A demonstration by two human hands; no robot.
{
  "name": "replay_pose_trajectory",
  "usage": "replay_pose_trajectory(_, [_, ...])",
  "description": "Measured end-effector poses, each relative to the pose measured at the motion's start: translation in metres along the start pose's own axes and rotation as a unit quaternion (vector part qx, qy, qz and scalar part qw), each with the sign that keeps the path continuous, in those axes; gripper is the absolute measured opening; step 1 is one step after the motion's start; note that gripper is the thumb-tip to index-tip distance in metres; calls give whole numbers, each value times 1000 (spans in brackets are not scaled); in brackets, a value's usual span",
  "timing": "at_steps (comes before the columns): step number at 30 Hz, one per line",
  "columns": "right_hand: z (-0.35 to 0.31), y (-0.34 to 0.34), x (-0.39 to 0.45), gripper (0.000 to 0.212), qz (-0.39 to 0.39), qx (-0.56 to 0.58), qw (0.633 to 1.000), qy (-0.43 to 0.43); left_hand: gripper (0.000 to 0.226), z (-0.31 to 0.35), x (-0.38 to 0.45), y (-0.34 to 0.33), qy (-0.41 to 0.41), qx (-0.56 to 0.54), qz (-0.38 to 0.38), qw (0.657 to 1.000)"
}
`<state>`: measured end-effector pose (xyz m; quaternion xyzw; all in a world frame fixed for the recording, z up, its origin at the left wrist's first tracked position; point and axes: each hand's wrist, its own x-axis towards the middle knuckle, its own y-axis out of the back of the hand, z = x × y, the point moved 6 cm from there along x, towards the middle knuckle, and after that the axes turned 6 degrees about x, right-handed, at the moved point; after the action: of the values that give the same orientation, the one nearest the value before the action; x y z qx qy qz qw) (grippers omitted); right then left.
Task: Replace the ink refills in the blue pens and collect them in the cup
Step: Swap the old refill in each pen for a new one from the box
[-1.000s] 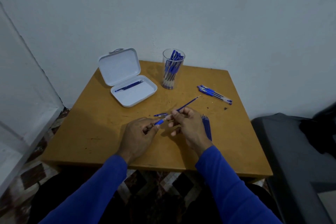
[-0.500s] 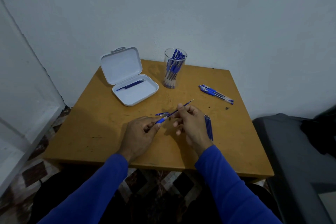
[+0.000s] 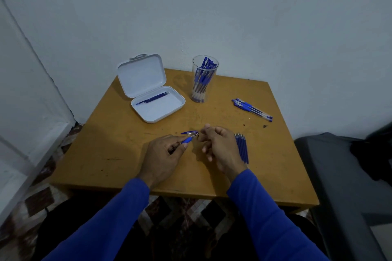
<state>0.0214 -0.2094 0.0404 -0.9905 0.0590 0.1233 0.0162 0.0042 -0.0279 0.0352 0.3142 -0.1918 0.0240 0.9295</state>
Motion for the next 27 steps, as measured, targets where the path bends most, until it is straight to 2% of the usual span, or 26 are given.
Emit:
replay_pose_trajectory(2, [0,5,4,20,51,-108,992,29,25,0,0,0,1,4,-3,1000])
replay_pose_trajectory(4, [0,2,8,12,59,-237,967,65,25,0,0,-1,1,7,-8,1000])
replay_pose_trajectory(5, [-1,-2,9,16,53,-285,954,82,25,0,0,-1,3,8,-9,1000])
replay_pose_trajectory(8, [-1,-14,13,20,33,-366,922,125,25,0,-1,0,7,10,-12,1000])
replay_pose_trajectory(11, [1,-17,16,15,40,-386,911,137,25,0,-1,-1,6,10,-14,1000])
replay_pose_trajectory(14, [1,-12,13,8,61,-334,932,126,24,1,-1,0,4,11,-15,1000])
replay_pose_trajectory(17, [4,-2,7,12,69,-162,982,68,25,2,-1,-1,2,16,-17,1000])
replay_pose_trajectory(21, [6,2,-1,16,40,20,999,13,24,0,0,-3,5,28,-24,999])
replay_pose_trajectory(23, [7,3,-2,17,26,56,998,3,24,-1,0,-4,7,30,-30,999])
replay_pose_trajectory(27, [7,2,-3,16,-18,34,999,13,23,-2,0,-6,7,38,-36,999])
